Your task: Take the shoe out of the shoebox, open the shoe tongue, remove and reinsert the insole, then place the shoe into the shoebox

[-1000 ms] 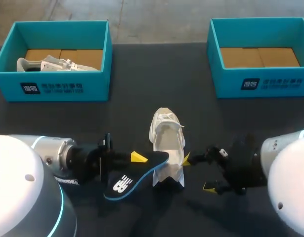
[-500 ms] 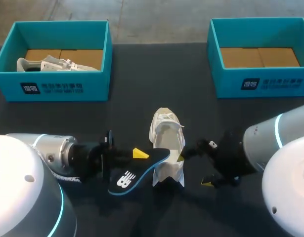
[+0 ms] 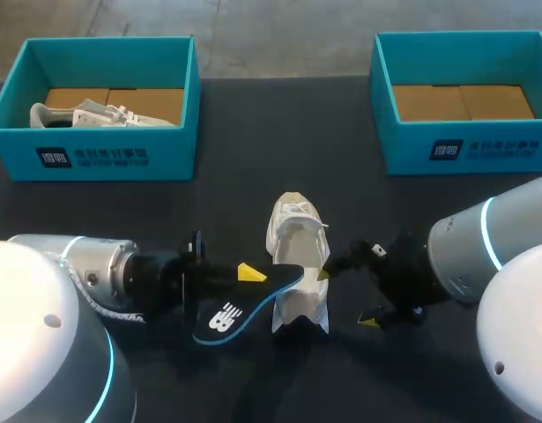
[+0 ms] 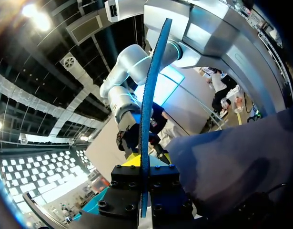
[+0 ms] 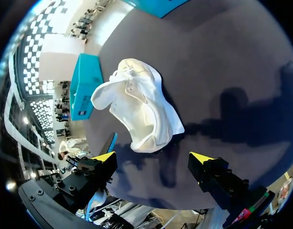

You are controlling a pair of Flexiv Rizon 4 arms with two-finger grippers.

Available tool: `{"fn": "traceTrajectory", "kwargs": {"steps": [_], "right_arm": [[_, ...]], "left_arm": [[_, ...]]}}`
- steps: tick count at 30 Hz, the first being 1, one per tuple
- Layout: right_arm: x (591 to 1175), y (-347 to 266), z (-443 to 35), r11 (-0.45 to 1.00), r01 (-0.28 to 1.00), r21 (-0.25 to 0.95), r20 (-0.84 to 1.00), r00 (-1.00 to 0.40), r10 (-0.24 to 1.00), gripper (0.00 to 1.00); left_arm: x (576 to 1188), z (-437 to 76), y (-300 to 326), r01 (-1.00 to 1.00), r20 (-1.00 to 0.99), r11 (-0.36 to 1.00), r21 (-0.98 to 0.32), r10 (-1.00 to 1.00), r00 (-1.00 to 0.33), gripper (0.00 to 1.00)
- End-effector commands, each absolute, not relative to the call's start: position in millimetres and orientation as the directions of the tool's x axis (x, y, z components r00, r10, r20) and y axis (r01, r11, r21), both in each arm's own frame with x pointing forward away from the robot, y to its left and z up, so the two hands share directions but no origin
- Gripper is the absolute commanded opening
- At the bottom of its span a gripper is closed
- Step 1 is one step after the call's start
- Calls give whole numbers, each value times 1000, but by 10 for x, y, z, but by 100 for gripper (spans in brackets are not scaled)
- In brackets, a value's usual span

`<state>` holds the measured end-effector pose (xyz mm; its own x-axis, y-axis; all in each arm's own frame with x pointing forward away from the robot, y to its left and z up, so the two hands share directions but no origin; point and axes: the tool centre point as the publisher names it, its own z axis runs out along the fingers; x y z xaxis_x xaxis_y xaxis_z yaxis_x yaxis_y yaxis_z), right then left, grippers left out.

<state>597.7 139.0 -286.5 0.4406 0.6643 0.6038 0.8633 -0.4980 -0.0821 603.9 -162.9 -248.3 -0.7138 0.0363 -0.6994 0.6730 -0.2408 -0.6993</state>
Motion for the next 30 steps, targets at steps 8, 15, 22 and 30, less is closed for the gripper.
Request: {"fn": "traceTrajectory", "kwargs": {"steps": [8,15,22,30], "right_arm": [[5934,1107,-2758,-347,880,-323,715,467,519,100],[5999,1091,-2769,-327,884,-333,694,465,550,100],[6081,1064,-2781,-263,901,-345,701,434,566,100],[6147,1054,-2818,-206,904,-376,677,419,605,100]], "left_arm": [[6044,-2540,-1626,665,-693,-250,-704,36,-720,0],[6035,-2565,-1621,661,-690,-256,-705,34,-723,0],[6037,-2578,-1615,659,-688,-257,-707,38,-724,0],[6047,-2566,-1611,663,-691,-247,-707,43,-721,0]]}}
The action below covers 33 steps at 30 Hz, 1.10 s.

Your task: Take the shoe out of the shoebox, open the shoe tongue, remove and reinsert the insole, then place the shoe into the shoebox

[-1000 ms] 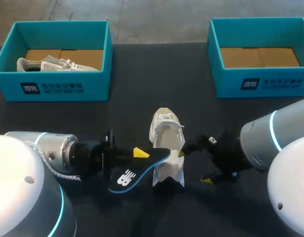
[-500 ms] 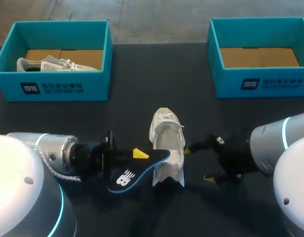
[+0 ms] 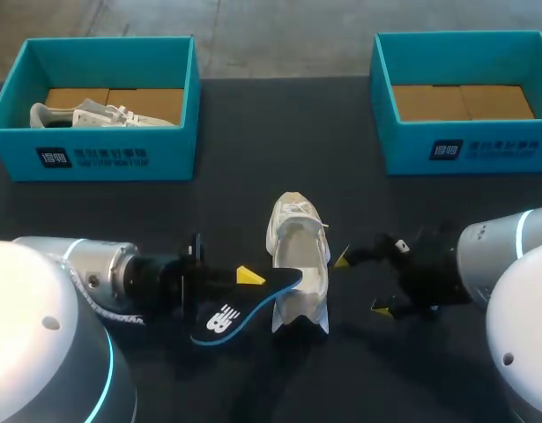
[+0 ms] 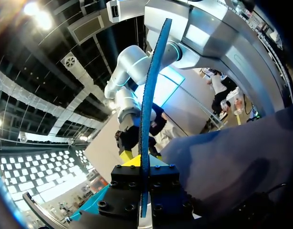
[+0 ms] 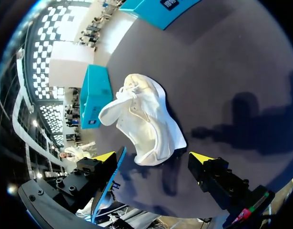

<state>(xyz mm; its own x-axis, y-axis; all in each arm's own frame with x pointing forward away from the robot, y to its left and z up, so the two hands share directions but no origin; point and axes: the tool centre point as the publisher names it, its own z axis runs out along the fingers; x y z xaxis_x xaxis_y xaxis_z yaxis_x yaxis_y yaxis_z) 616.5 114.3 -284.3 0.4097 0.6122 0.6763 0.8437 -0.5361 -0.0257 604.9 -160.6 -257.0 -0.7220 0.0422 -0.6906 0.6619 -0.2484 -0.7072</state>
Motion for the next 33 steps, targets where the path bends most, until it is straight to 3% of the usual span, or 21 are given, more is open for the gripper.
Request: {"fn": "traceTrajectory", "kwargs": {"steps": [1,10,24,33], "right_arm": [[6152,1053,-2820,-202,903,-379,675,419,607,100],[6202,1030,-2877,-131,886,-444,680,428,595,100],[6202,1030,-2877,-131,886,-444,680,428,595,100],[6406,1031,-2868,-30,875,-483,666,390,636,100]], "left_arm": [[6047,-2567,-1611,662,-691,-247,-707,43,-722,0],[6099,-2587,-1608,658,-687,-250,-710,39,-726,0],[6206,-2623,-1639,645,-674,-251,-721,39,-738,0],[6235,-2612,-1658,643,-672,-243,-726,57,-738,0]]}}
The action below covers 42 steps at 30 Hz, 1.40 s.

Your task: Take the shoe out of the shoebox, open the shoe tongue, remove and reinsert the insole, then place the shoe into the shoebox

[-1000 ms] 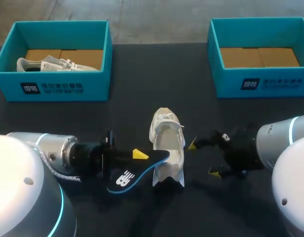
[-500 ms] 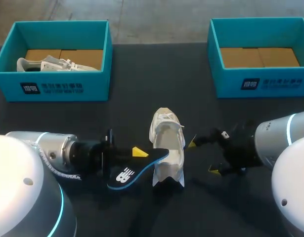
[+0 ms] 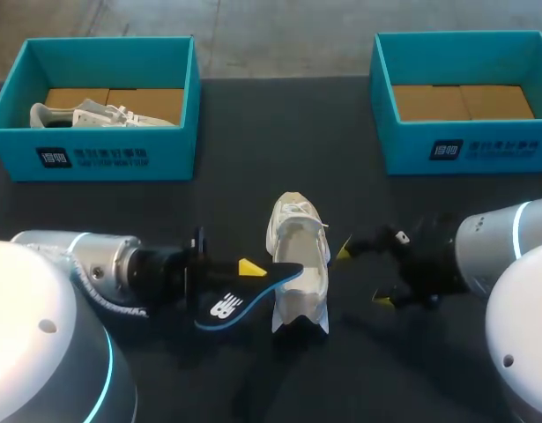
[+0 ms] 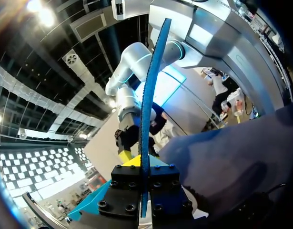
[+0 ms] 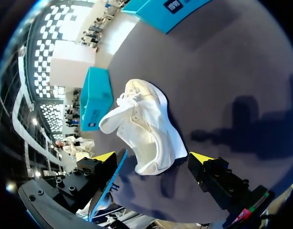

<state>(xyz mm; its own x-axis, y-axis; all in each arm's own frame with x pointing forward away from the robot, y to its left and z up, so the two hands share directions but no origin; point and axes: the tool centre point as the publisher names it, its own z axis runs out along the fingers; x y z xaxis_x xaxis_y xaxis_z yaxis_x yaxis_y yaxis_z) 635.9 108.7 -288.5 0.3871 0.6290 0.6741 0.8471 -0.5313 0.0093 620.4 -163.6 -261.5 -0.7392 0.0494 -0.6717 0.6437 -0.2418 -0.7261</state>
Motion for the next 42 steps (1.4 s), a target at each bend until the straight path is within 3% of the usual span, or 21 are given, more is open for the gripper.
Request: {"fn": "traceTrajectory", "kwargs": {"steps": [1,20,42], "right_arm": [[6424,1029,-2866,-22,872,-489,657,385,648,100],[6557,886,-2885,172,780,-602,613,314,724,100],[6629,755,-2986,23,663,-748,379,399,835,100]], "left_arm": [[6237,-2611,-1659,643,-672,-243,-726,57,-738,0],[6213,-2617,-1667,642,-669,-231,-731,61,-741,0],[6187,-2605,-1689,643,-671,-233,-730,63,-739,0]]}}
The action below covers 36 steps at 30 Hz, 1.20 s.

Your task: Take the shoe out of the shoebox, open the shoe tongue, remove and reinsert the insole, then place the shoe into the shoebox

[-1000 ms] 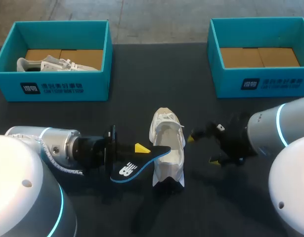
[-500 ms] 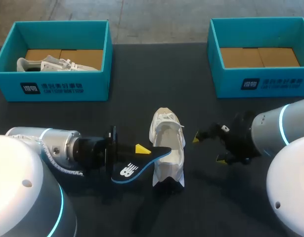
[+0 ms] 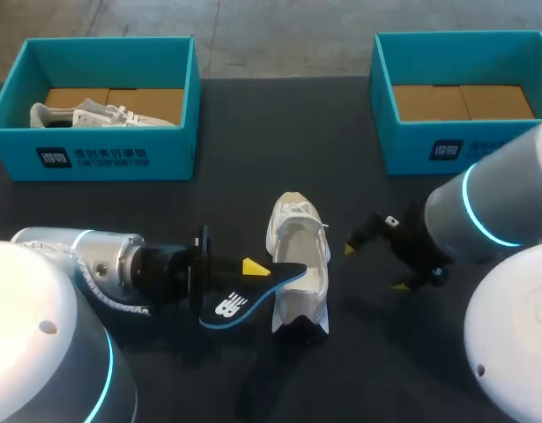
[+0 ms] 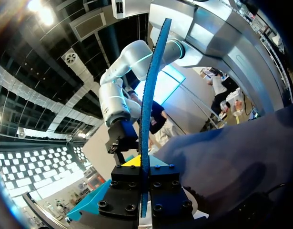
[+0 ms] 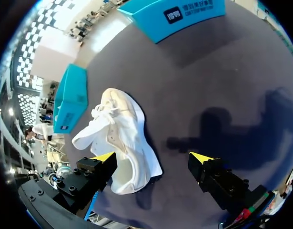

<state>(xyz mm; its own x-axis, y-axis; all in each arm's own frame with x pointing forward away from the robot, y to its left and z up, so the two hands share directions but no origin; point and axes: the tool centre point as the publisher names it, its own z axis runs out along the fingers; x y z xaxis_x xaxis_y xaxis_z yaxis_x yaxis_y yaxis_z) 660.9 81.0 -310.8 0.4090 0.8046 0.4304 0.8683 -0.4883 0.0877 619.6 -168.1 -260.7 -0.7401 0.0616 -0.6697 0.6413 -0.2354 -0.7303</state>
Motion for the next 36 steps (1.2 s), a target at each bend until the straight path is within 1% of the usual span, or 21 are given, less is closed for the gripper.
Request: {"fn": "traceTrajectory", "kwargs": {"steps": [1,6,12,16,19,21,27,36], "right_arm": [[6631,749,-2991,25,654,-756,373,399,838,100],[6649,710,-3010,28,634,-773,355,397,846,100],[6634,727,-3000,137,615,-776,415,336,846,100],[6613,743,-3014,167,599,-783,414,302,859,100],[6587,773,-2998,220,602,-767,449,260,855,100],[6571,782,-2995,230,607,-761,453,244,858,100],[6473,807,-2959,290,654,-699,530,201,824,100],[6376,775,-2880,243,759,-604,565,192,802,100]], "left_arm": [[6186,-2605,-1689,643,-671,-234,-730,63,-739,0],[6182,-2599,-1679,643,-672,-236,-728,63,-738,0],[6175,-2596,-1665,644,-672,-234,-728,60,-738,0],[6166,-2597,-1662,645,-672,-231,-729,60,-738,0],[6159,-2600,-1665,645,-672,-229,-729,59,-739,0],[6154,-2600,-1668,645,-672,-229,-729,59,-739,0],[6141,-2599,-1660,647,-672,-224,-729,55,-738,0],[6124,-2612,-1670,645,-671,-223,-731,60,-739,0]]}}
